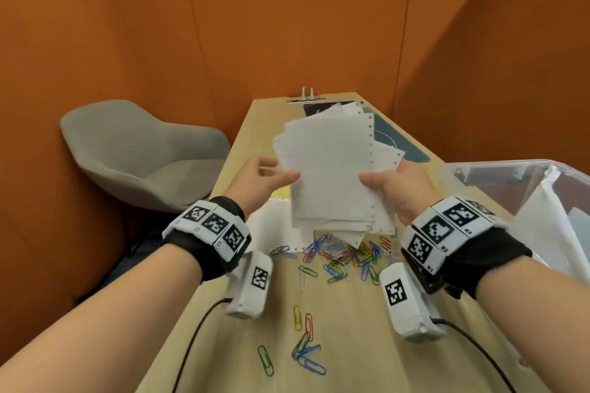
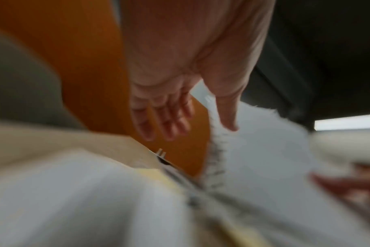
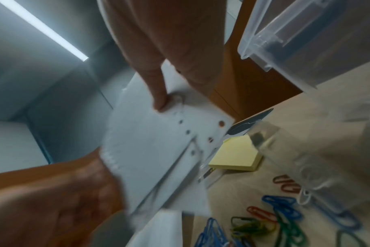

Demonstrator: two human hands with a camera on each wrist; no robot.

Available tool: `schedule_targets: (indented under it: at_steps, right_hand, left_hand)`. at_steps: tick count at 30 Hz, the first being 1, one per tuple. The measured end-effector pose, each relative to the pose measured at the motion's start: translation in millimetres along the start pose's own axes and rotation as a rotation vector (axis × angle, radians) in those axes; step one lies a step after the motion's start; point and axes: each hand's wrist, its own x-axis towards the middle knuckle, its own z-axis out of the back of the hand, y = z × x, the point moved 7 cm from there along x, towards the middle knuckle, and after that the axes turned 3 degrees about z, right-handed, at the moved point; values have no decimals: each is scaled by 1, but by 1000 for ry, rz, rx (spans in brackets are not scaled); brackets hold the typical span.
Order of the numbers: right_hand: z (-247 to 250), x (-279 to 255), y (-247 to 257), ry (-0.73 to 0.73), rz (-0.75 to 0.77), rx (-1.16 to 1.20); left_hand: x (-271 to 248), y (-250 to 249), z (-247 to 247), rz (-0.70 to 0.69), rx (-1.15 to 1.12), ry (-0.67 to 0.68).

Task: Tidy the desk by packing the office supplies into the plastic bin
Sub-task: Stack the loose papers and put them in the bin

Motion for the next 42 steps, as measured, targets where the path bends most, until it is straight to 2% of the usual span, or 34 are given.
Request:
schedule_targets:
  at_steps: [2, 4, 5, 7, 11, 16, 22, 25, 28, 31, 35, 37, 42]
  right_hand:
    - [13, 0, 2, -134, -10, -61]
    - [21, -1, 3, -212, -17, -111]
    - [23, 0, 2, -227, -21, -118]
    - [22, 0, -2, -229, -46, -103]
    - [16, -1, -8, -223, -68, -100]
    - [19, -6, -9, -196, -64, -79]
    - [21, -9, -9, -179, -71, -172]
    - [22, -9, -9, -159, -89, -180]
    - [27, -7, -7, -145, -95, -185]
    - [31, -4, -7, -185, -97, -186]
    - [34, 2, -12, -230, -104, -164]
    - [35, 1, -14, -223, -112, -166]
    - [44, -6, -11, -279, -31, -150]
  left_hand:
    - [9, 30, 12, 117, 482, -54]
    - [11, 66, 15, 256, 830, 23]
    - [11, 81, 15, 318, 914, 57]
    - [10, 97, 17, 387, 930, 59]
    - [8, 95, 21, 430, 801, -24]
    - [6, 111, 22, 500, 656, 104]
    - [1, 114, 24, 538, 590, 155]
    - [4, 102, 25, 428, 386, 42]
    - [6, 72, 43, 243, 2, -122]
    - [-1, 29, 62, 73, -341, -216]
    - [-18, -17, 66, -120, -519, -221]
    - [-24, -28, 62, -174, -602, -211]
    - [-37, -32, 66, -174, -750, -450]
